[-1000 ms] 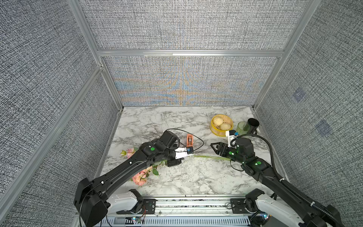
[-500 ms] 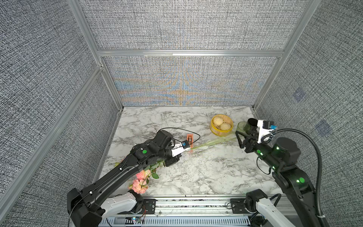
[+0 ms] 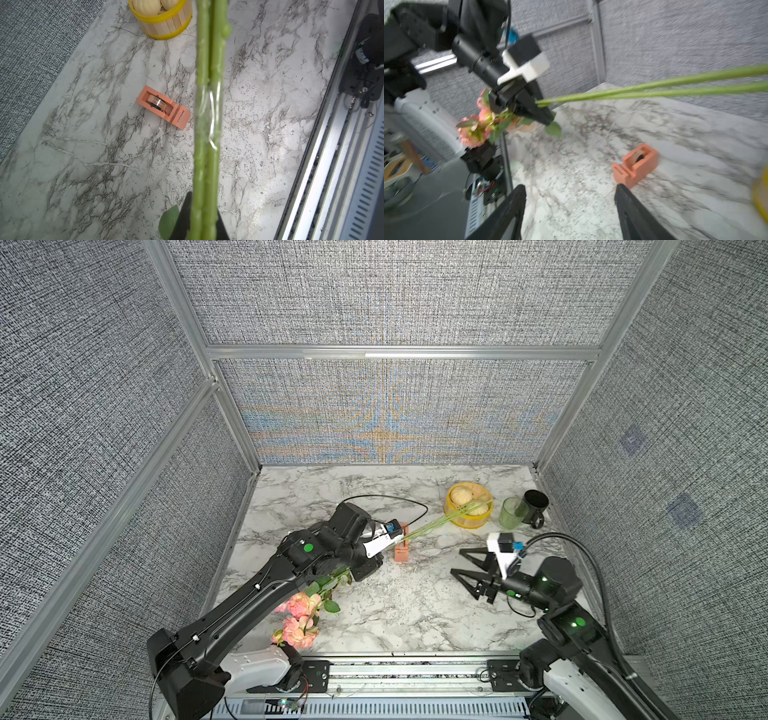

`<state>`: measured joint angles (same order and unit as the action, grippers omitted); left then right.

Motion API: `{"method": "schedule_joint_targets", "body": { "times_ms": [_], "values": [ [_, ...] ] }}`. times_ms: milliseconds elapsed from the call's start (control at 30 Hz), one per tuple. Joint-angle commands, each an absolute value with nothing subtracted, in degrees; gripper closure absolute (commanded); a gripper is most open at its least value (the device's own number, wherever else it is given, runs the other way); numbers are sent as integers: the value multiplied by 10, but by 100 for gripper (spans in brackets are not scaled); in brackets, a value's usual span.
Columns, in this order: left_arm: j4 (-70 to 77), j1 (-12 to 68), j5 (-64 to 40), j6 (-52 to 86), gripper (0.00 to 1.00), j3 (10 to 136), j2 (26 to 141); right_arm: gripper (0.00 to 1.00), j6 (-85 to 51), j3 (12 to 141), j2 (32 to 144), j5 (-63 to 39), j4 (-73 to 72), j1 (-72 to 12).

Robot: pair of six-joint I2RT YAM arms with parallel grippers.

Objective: Wrap bouquets with tape
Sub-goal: Wrap the tape around the bouquet.

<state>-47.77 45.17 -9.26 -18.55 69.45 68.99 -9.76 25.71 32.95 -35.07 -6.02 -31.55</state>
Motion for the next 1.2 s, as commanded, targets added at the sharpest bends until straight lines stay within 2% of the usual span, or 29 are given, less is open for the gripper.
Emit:
{"method": "schedule_joint_targets", "body": {
  "times_ms": [0, 67, 267, 433, 533, 667, 733, 1067, 1167],
  "values": [
    [-489, 451, -122, -184, 100, 704, 701, 26, -6, 259, 388, -290, -173, -394],
    [-495, 451, -129, -187, 100, 708, 709, 26, 19, 267, 456, -272, -214, -426],
    [-479, 451, -193, -179, 100, 704, 719, 25, 34, 288, 619, -253, -329, -453],
    [-462, 452, -195, -167, 100, 687, 720, 26, 31, 288, 669, -257, -394, -459],
    [-450, 452, -182, -160, 100, 681, 723, 34, 40, 304, 688, -277, -379, -472],
    [-443, 450, -163, -155, 100, 676, 722, 53, 45, 302, 676, -286, -354, -482],
    [-441, 450, -156, -156, 100, 675, 721, 57, 45, 294, 663, -297, -345, -483],
    [-455, 450, -139, -161, 100, 674, 722, 56, 65, 265, 546, -303, -189, -488],
    [-469, 450, -146, -166, 100, 681, 723, 54, 71, 248, 505, -265, -156, -488]
  ]
}}
